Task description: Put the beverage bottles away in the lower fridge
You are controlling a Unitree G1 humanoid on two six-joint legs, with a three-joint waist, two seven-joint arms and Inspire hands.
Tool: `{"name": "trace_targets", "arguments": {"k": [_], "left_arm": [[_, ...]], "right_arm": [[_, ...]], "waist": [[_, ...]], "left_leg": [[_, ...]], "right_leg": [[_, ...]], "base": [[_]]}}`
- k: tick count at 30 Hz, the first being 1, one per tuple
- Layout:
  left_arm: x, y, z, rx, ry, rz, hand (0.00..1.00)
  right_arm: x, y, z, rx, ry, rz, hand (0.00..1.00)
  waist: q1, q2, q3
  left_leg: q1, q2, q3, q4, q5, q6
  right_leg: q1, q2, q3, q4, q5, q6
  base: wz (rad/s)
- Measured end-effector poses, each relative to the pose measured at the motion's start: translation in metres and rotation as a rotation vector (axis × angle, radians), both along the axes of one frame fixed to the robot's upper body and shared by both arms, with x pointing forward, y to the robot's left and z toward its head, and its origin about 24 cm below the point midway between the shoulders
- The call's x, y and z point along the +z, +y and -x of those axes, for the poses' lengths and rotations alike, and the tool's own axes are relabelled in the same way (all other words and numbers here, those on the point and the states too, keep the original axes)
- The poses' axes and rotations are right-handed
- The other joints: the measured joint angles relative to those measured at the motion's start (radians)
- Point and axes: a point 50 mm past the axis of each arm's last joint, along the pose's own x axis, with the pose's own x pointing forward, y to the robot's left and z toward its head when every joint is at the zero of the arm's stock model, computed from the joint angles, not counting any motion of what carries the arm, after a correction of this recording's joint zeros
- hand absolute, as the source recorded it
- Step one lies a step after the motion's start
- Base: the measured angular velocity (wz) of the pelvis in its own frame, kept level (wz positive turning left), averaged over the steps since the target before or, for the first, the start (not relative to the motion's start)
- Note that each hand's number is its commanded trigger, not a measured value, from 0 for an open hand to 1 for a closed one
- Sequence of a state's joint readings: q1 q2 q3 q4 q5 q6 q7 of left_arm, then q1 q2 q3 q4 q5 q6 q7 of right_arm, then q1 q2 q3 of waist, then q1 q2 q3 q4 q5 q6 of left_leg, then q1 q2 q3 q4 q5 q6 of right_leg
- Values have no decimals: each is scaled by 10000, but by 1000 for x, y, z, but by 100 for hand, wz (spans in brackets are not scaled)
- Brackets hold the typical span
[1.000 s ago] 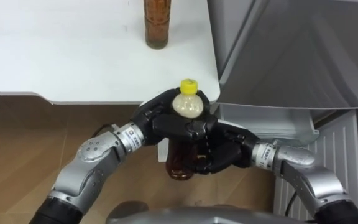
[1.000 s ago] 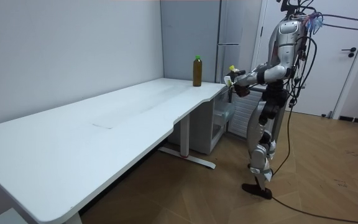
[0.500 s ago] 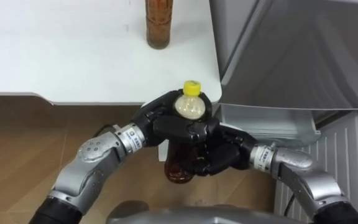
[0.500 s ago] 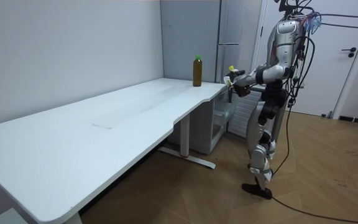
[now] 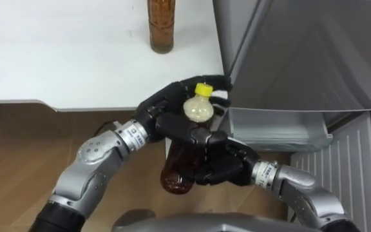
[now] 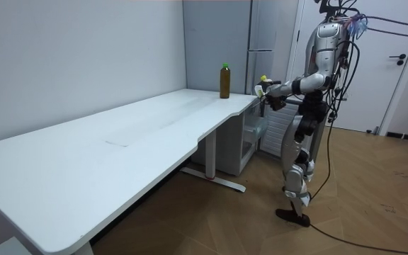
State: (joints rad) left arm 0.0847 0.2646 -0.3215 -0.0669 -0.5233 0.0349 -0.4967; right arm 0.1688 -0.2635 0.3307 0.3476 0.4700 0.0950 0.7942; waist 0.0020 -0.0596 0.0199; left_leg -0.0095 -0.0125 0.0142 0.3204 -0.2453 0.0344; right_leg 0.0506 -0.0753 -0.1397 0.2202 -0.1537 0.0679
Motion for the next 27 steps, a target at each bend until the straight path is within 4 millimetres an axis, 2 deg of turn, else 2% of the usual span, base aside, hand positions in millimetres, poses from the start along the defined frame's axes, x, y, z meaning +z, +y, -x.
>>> {"name": "trace_targets", "arguments": {"k": [7, 12, 15, 19, 23, 26, 27], "left_arm": [[44, 3, -4, 352, -2267, 528, 0], [82, 17, -4, 1392, -3800, 1515, 0], [99, 26, -3, 2054, -4576, 1897, 0], [112, 37, -2, 2867, -5246, 2000, 0], [127, 51, 1, 3748, -5956, 2069, 0], [148, 65, 10, 4688, -7037, 2249, 0], [157, 72, 15, 5204, -7589, 2396, 0]], "right_arm": [[-2, -13, 4, -178, 84, 370, 100], [-3, -24, 10, -534, 180, 521, 100], [-6, -29, 16, -841, 354, 567, 100], [-7, -34, 21, -1089, 435, 660, 100], [-6, -40, 25, -1406, 316, 712, 100], [-9, -45, 36, -1840, 417, 834, 100], [-11, -49, 43, -2076, 548, 899, 100]], "waist": [[75, 193, -46], [66, 288, -38], [117, 311, -34], [160, 380, -13], [392, 409, 4], [605, 449, 4], [660, 506, 30]], "left_leg": [[42, -3, -7, -80, 4, 1], [295, 13, 37, -242, 6, -1], [518, 10, 39, -379, 7, -1], [809, 3, 52, -517, 7, -1], [920, 23, 114, -546, 7, 0], [983, 12, 50, -562, 6, -1], [1089, 7, 54, -636, 6, -1]], "right_leg": [[-1, 7, -16, -4, 2, -3], [152, 7, -11, -41, 2, -2], [364, 2, -11, -180, 2, -2], [566, 17, -17, -186, 1, -1], [641, 41, 14, -191, 1, -1], [788, 37, 0, -395, 2, -2], [863, 36, -16, -406, 1, -2]], "base": [[0], [-3], [-3], [-2], [-2], [0], [0]]}}
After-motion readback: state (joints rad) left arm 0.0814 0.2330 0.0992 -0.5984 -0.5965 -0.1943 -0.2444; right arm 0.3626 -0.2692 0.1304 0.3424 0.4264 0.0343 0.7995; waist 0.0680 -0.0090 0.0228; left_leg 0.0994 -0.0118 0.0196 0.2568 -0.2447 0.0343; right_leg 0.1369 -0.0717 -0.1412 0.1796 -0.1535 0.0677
